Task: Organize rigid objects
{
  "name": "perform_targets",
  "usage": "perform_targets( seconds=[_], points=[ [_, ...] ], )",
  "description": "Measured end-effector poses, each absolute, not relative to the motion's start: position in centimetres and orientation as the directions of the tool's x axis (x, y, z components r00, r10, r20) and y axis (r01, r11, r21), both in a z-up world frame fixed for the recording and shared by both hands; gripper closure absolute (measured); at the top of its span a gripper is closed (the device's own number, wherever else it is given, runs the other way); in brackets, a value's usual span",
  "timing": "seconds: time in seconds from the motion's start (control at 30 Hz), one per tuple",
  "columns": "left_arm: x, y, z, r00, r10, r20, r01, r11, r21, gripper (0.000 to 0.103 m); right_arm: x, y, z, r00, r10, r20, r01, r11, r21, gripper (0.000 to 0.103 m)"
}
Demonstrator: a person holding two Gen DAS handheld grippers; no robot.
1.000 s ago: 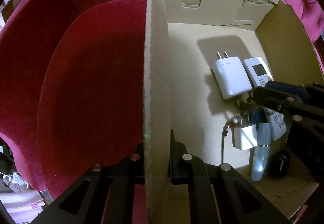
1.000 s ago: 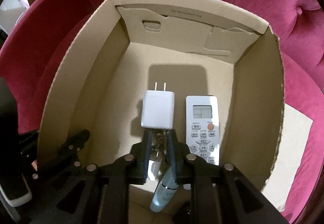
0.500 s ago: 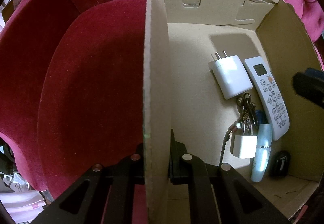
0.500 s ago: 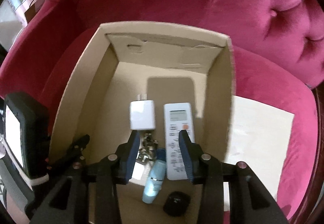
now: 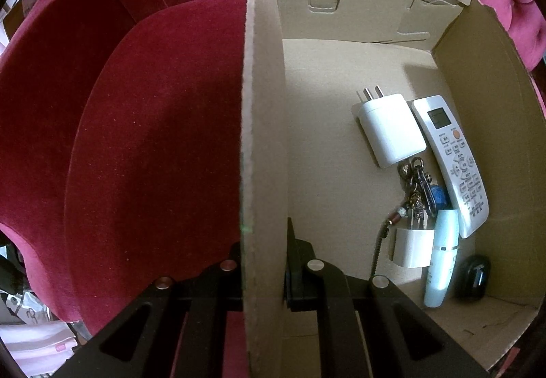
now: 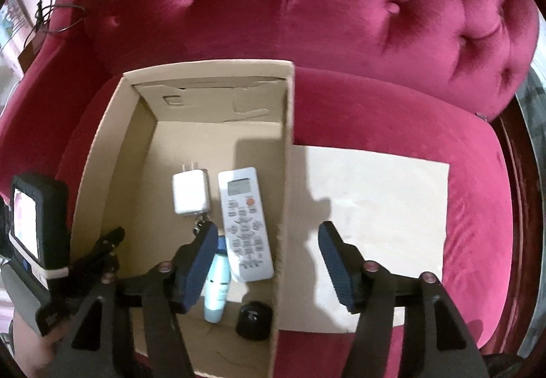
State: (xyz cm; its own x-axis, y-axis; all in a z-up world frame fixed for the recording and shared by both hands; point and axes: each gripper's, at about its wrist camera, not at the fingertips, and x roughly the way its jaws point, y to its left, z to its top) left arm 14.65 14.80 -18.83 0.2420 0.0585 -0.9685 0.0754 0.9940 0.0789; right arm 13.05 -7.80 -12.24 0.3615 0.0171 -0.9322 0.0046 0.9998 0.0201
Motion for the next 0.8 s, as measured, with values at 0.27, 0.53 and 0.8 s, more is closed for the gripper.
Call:
perform_targets(
  seconds=[0.27,0.53,0.8],
  points=[
    [14.7,14.4,-18.6,0.243,0.070,-0.968,0.071,0.993,0.089,0.093,11.2,-9.9,-11.9,0.369,0.008,-0.930,0.047,0.999,0.027,0.000],
    [14.6,13.9,-18.6,0.246,0.090,-0.965,0.066,0.992,0.110,0.092,9.9,-11.1,-11.4,0.383,-0.008,-0.924,0.060,0.998,0.016,0.000],
    [14.0,13.0,-16.7,0.280,0.115,-0.953,0.052,0.989,0.135,0.013,8.7,-12.1,-10.6,0.394,0.006,-0.919,0.062,0.997,0.034,0.000]
  ],
)
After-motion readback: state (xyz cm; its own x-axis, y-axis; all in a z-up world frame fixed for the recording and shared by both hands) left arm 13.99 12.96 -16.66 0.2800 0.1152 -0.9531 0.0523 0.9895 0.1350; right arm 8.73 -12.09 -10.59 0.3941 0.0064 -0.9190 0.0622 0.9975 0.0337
